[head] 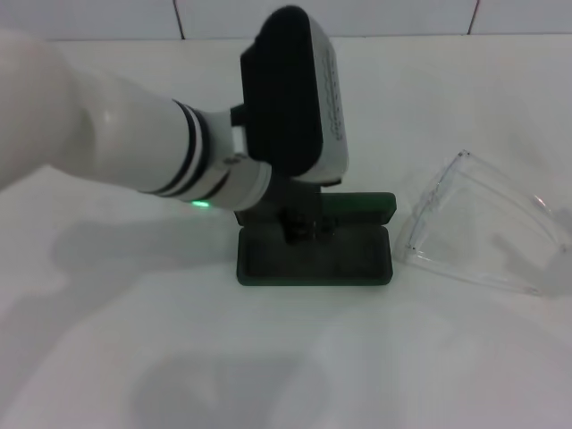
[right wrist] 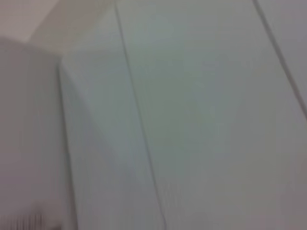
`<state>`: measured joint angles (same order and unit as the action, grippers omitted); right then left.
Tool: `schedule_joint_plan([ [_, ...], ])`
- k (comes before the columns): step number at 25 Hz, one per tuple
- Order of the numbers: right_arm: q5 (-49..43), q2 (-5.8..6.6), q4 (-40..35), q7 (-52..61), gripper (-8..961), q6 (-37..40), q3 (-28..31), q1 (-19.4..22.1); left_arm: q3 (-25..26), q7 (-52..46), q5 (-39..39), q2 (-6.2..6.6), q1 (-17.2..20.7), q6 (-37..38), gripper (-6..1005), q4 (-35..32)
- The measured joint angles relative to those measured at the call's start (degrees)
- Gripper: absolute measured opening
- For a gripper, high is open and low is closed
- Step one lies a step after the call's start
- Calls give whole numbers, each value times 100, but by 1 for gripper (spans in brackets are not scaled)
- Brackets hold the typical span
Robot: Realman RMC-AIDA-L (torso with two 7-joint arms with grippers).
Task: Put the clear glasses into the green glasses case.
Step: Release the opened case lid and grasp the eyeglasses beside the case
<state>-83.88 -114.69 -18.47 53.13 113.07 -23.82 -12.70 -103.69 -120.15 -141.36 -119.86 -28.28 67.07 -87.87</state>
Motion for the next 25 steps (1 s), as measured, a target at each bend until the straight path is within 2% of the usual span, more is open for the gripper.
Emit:
schedule_joint_plan([
  [4, -952, 40, -830, 760, 857, -518, -22, -175, 370, -127, 316, -5, 132, 539, 459, -664],
  [7, -1919, 59, -1745, 1633, 857, -718, -136, -383, 991, -118, 1052, 6, 227, 1033, 459, -1083],
  [10, -2666, 39, -2700, 2289, 857, -603, -235, -553, 1620, -20, 1866, 16, 273, 1431, 459, -1189],
  [12, -2888, 20, -3435, 2772, 857, -260, -341, -684, 1620, -20, 1866, 16, 273, 1431, 458, -1189],
  [13, -2940, 16, -3790, 3004, 857, -82, -441, -755, 2345, 176, 2759, 29, 384, 1884, 458, -1181],
  [14, -2961, 30, -4144, 3254, 857, 59, -586, -850, 2506, 234, 3002, 29, 425, 1999, 458, -1170],
  [16, -3074, 97, -4763, 3686, 857, 146, -986, -1026, 2996, 449, 3633, 30, 576, 2286, 457, -1106],
  [19, -3548, 328, -5646, 4243, 857, 245, -1890, -1433, 3410, 735, 4182, 31, 782, 2509, 456, -986],
  [22, -3924, 530, -5902, 4370, 854, 512, -2345, -1983, 3547, 932, 4313, 23, 930, 2565, 454, -804],
  [25, -4628, 662, -5962, 4484, 852, 569, -2557, -2688, 3557, 1033, 4329, 8, 950, 2561, 453, -617],
])
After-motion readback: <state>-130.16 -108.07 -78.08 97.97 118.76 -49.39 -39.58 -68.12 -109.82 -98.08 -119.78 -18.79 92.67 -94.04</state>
